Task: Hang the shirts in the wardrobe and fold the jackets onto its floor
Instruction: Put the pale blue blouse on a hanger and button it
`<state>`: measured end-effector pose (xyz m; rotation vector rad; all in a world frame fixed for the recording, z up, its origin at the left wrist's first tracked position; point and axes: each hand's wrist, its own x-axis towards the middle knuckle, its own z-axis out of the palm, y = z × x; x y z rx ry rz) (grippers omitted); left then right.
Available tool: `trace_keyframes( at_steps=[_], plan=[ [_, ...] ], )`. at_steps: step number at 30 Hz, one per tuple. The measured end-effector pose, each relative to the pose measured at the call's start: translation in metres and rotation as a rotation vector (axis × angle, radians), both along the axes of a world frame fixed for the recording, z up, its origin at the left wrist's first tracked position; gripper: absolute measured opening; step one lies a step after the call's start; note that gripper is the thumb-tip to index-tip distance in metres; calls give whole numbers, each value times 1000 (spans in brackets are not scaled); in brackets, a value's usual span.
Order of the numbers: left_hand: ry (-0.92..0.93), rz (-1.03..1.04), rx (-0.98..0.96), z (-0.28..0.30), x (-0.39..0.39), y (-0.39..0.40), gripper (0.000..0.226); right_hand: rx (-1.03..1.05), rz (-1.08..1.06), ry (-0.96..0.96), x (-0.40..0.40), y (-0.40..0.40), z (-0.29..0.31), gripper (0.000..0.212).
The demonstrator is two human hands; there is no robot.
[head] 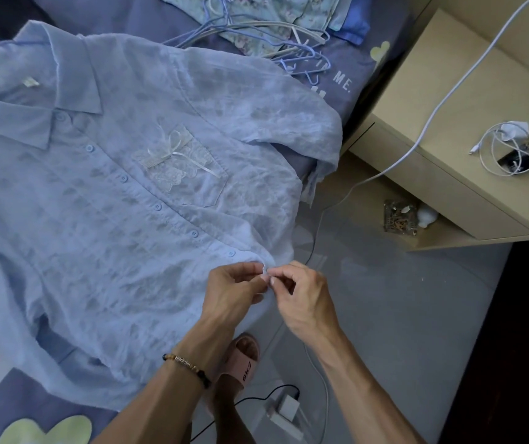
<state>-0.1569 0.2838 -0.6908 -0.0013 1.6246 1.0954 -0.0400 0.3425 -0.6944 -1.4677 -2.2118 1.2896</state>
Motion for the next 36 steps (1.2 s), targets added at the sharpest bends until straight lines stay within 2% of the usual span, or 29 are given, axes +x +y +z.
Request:
trace_keyframes(
  at_steps=[7,11,14,17,20,24,27,28,31,32,34,36],
  plan=[
    [8,4,-31,-3,-6,3,8,139,112,-21,-6,1,-5,14],
    [-22,0,-18,-5,-11,2,7,96,50,-24,-10,3,-5,21],
    [-13,-31,-15,-6,-15,2,10,37,-39,-20,-13,1,-6,15],
    [25,-107,-5,-9,-28,1,19,-96,-86,4,-14,2,-6,10],
    [29,-211,14,-10,-43,-2,25,-322,-103,60,-16,6,-6,18],
    [81,-296,31,-12,-50,-5,15,-550,-197,68,-25,5,-11,19],
    [114,-301,44,-14,-56,-4,9,-762,-211,201,-28,5,-12,11],
    [114,-302,44,-14,-59,-3,11,-780,-188,225,-29,5,-12,8],
    [45,-284,55,-14,-66,1,15,-701,-134,211,-35,3,-15,31],
    [30,-290,63,-13,-68,3,15,-702,-138,229,-36,3,-16,32],
    [78,-334,55,-13,-72,5,16,-758,-140,264,-37,3,-14,22],
    [176,-385,29,-14,-76,8,16,-735,-102,200,-32,5,-15,13]
  ],
)
